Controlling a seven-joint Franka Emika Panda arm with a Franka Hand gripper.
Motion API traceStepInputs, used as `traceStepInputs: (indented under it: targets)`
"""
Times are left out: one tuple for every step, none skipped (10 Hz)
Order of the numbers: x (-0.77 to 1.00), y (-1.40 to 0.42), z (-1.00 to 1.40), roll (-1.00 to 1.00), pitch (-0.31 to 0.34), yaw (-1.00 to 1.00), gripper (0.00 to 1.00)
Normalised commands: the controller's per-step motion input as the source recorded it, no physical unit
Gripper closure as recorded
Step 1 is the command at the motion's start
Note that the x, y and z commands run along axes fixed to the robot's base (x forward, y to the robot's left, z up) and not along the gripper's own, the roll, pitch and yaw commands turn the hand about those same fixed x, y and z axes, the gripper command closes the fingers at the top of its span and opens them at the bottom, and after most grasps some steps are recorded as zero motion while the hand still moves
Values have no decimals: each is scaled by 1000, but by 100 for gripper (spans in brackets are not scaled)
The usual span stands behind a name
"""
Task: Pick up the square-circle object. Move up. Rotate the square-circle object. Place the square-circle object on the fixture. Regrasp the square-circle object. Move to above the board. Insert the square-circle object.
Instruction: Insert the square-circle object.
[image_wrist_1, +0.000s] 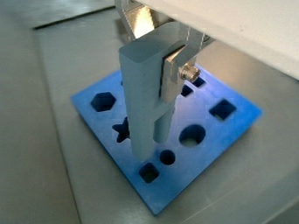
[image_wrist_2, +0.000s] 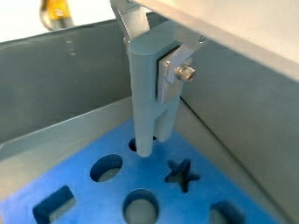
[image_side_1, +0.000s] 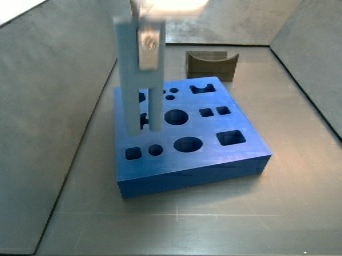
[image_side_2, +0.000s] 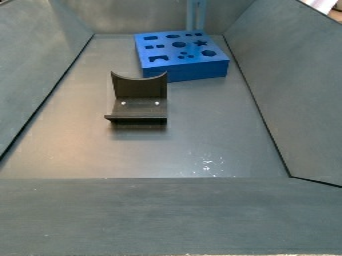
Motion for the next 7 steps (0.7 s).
traceStepInputs:
  targets:
    - [94,-314,-137,20,0,-346,100]
    - [254,-483,-240,59,0,-343,100]
    - [43,-369,-146,67,-17,-54,100]
    - [-49,-74,-120,51,-29,149,100]
    - [-123,0,-186,64,-26,240,100]
    - [-109,-3,-191,63,-26,180,100]
    - [-117,-31,-166,61,-30,143,100]
